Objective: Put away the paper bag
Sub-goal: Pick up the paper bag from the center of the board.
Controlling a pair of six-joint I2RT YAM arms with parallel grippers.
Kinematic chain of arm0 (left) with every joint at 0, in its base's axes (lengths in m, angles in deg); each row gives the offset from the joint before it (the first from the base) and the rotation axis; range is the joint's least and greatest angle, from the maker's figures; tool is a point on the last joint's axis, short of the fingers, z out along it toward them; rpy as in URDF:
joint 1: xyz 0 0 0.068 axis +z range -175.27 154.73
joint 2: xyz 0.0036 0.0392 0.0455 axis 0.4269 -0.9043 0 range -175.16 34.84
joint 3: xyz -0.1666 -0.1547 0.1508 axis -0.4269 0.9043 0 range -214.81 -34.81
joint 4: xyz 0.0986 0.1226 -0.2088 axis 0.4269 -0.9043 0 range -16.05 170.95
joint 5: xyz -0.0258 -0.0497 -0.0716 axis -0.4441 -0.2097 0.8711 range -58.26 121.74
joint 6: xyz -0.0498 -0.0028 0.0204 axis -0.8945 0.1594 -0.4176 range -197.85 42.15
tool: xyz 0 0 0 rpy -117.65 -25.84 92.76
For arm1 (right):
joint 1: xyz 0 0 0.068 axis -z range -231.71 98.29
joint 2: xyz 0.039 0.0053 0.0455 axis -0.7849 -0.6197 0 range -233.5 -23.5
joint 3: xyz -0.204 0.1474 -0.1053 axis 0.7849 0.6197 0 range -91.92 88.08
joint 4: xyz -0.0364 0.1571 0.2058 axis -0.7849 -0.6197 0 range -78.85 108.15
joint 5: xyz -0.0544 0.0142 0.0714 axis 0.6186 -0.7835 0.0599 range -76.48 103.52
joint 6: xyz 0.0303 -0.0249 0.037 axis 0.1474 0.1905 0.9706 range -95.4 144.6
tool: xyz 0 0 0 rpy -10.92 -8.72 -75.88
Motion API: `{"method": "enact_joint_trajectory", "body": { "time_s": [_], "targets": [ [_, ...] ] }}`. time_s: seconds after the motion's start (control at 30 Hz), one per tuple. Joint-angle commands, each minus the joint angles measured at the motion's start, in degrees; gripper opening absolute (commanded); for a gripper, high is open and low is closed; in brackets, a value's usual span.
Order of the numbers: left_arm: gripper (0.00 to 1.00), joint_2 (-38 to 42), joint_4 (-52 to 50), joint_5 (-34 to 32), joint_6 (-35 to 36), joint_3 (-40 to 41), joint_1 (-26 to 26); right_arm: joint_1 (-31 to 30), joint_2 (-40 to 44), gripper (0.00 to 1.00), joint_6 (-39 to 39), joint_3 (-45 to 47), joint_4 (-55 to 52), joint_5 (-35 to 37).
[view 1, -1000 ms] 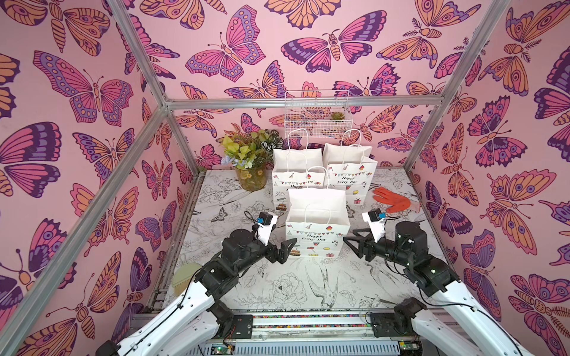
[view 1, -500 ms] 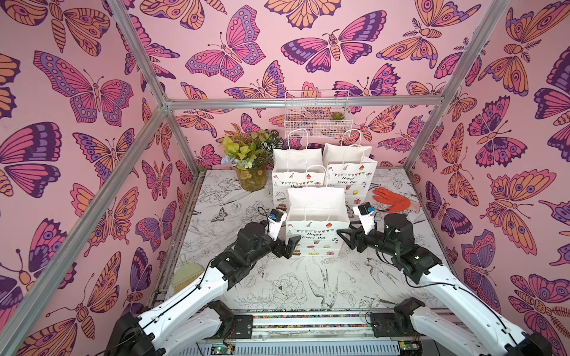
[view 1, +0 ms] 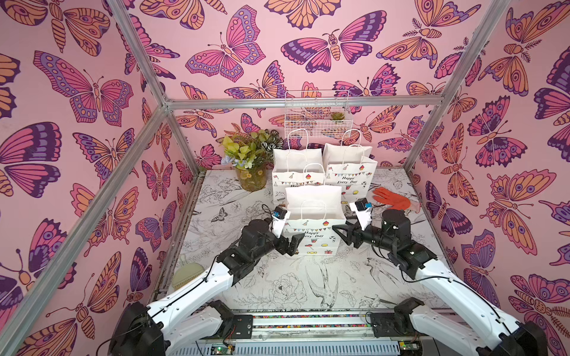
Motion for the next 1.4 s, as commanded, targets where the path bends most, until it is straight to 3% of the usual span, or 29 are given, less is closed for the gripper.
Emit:
{"method": "enact_joint_trajectory", "body": {
  "time_s": [0.0,0.4,0.6,0.8,0.93,1.03,1.23,1.37],
  "targets": [
    [1.0,-1.3,2.2,1.6,-0.1,-1.6,-0.3,-1.1,-0.4,0.63,0.7,-1.6,1.6,-1.1],
    [1.0,-2.2,3.5,2.8,-1.2,-1.4,-0.2,-2.9,-1.0,0.52,0.9,-1.7,2.0,1.6],
    [1.0,-2.0,3.8,3.5,-1.7,-1.3,-0.2,-3.4,-1.4,0.31,1.1,-2.0,2.1,3.4],
    [1.0,1.5,3.1,5.4,-3.9,-0.7,-0.3,-3.4,-0.4,0.0,1.0,-3.7,-1.0,4.2],
    [1.0,10.7,-0.2,1.0,-6.0,-1.1,-0.2,-3.4,1.2,0.0,-0.6,-8.1,-10.3,6.9],
    [1.0,16.6,-5.7,-4.3,-6.2,-6.1,0.8,-3.3,1.4,0.0,-2.1,-13.1,-18.2,6.6],
    [1.0,18.1,-10.1,-4.1,-8.7,-17.6,5.6,-2.3,-2.7,0.0,-3.9,-28.3,-34.1,-3.1],
    [1.0,21.7,-9.9,-1.6,-10.7,-16.2,7.2,-2.3,-5.9,0.0,-6.4,-41.6,-46.2,-9.8]
  ]
}}
